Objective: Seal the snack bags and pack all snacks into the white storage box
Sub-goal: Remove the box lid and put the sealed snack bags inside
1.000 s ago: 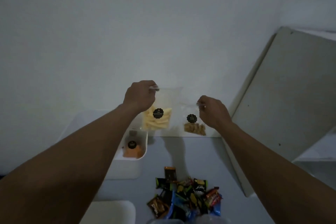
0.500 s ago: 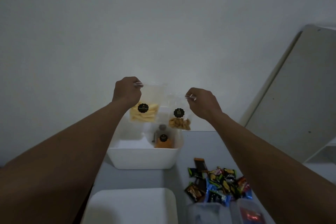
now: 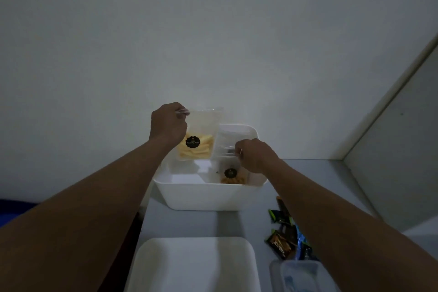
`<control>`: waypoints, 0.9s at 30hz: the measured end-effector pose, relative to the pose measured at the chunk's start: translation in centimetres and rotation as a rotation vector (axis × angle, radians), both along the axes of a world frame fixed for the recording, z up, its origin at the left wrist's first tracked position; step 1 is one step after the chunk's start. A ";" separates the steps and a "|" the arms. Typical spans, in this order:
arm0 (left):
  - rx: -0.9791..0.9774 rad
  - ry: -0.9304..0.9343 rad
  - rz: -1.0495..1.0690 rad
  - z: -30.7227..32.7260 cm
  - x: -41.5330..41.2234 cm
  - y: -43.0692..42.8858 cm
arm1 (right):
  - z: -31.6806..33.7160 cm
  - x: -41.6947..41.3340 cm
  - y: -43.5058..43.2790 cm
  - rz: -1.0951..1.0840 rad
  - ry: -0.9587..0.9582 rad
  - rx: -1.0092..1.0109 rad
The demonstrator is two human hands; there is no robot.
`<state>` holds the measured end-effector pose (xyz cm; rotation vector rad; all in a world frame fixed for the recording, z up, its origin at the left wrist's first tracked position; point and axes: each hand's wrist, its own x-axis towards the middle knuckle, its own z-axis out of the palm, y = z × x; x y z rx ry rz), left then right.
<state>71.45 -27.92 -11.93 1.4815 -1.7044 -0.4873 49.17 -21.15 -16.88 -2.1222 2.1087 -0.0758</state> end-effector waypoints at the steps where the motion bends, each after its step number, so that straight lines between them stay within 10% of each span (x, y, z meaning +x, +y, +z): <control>1: 0.005 -0.010 0.004 -0.5 0.0 -0.1 | -0.6 0.1 -0.3 0.016 0.029 0.017; 11: 0.092 0.019 -0.065 -1.8 -1.2 0.0 | -2.2 -2.0 -0.7 -0.025 0.235 -0.182; 27: 0.095 -0.012 -0.198 2.1 -4.4 -0.5 | -2.8 -5.3 0.9 -0.116 -0.270 0.099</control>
